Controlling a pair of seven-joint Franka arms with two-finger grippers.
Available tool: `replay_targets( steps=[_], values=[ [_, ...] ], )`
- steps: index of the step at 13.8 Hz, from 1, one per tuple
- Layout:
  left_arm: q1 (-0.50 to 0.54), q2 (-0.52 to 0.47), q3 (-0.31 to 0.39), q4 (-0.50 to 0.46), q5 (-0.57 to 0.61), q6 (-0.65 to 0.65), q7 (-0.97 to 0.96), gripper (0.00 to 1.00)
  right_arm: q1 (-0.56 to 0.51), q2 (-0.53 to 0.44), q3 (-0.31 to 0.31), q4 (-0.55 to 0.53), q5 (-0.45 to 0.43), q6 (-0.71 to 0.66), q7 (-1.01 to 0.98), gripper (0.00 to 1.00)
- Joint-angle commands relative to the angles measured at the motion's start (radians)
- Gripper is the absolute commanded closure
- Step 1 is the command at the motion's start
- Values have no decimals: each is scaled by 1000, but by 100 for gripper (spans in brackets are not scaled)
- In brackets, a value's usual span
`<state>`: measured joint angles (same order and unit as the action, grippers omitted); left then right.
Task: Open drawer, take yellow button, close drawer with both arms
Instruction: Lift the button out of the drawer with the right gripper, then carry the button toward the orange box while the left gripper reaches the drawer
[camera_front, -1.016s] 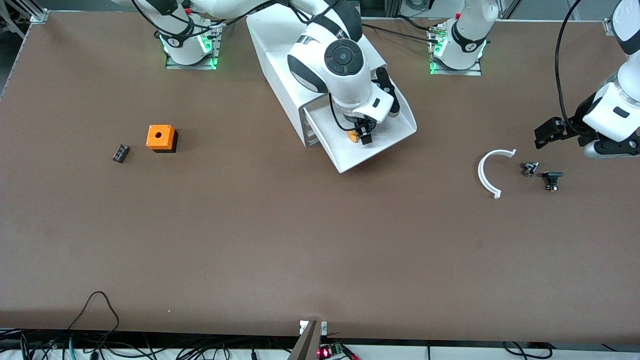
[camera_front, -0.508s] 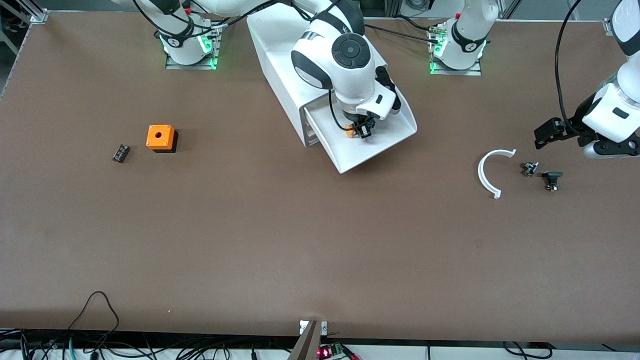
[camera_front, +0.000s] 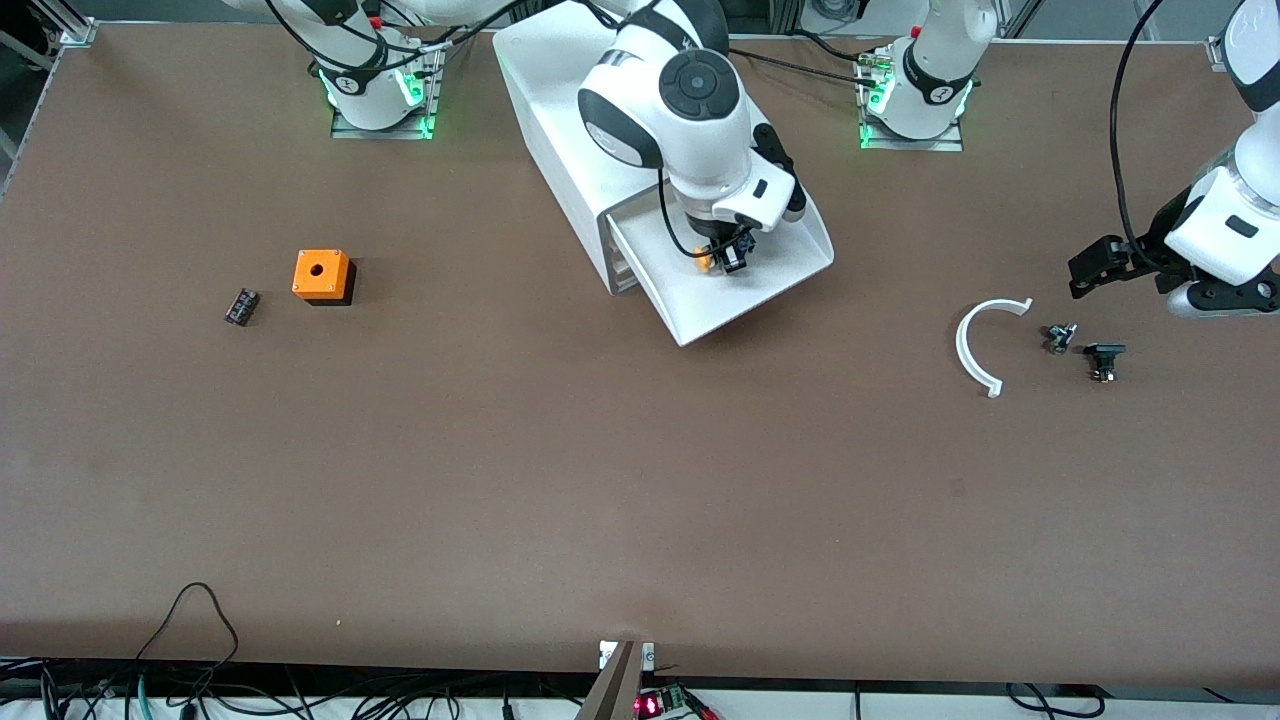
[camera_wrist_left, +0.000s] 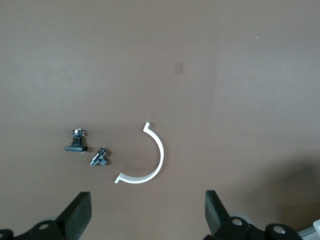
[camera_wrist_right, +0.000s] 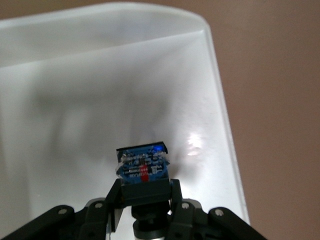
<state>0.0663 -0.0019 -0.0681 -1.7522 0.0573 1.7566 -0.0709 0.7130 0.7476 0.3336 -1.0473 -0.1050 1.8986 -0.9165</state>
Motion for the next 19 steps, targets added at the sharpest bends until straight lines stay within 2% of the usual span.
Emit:
replay_targets(
  steps=[1,5,8,10,13,15,17,19],
  values=[
    [-3,19,4,34,9,-23,-3,0,-47,-71,-2,-2,8,-18,23,74],
    [-3,29,14,36,12,-20,3,0,-110,-109,-4,-10,22,-19,177,75],
    [-8,37,7,37,10,-19,-12,0,-188,-157,-14,-94,16,-9,370,75],
    [-20,68,-2,36,9,1,-62,0,-225,-160,-37,-108,8,-16,431,75],
    [-75,140,-33,17,6,114,-235,0,-231,-183,-125,-230,-8,43,542,75],
    [-112,193,-68,4,6,180,-395,0,-233,-206,-157,-276,-7,45,689,75],
    [-144,221,-105,-61,7,284,-542,0,-234,-218,-209,-322,-9,39,790,75],
    [-157,220,-142,-165,7,421,-640,0,-244,-244,-258,-406,-9,46,806,75]
  ],
)
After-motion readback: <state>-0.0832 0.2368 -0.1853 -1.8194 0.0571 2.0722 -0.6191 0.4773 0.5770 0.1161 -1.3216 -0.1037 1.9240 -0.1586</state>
